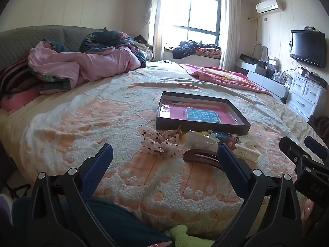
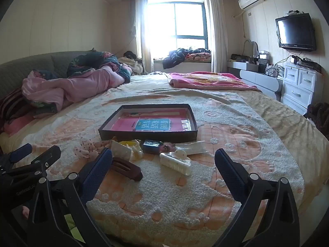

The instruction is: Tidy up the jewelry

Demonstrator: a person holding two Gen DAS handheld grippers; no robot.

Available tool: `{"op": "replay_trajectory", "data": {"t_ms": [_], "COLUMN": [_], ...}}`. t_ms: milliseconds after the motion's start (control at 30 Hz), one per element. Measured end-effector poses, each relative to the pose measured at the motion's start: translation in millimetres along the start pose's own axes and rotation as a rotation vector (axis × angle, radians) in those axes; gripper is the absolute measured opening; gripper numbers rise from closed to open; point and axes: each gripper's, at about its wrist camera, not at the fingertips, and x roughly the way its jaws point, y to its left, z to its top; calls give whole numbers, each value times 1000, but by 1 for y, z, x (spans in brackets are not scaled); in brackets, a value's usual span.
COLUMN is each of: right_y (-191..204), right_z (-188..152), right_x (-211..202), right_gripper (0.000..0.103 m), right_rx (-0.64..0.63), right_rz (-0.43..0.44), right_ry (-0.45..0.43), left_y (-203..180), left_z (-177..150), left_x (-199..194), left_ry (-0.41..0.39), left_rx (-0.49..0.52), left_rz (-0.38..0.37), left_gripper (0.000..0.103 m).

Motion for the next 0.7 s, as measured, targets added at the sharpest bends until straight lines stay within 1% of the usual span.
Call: {"op": "replay_trajectory", "data": {"t_ms": [700], "right_y": [1], "right_z": [0], "right_x": [0], "right_gripper": [97], "right_rx": [0], "right_rz": [0], "right_ry": [5], "left_y": [0], "left_z": [0], "left_x": [0], "left_ry": [1], "left_rx": [0], "left_rz": [-1], "left_gripper": [93]}}
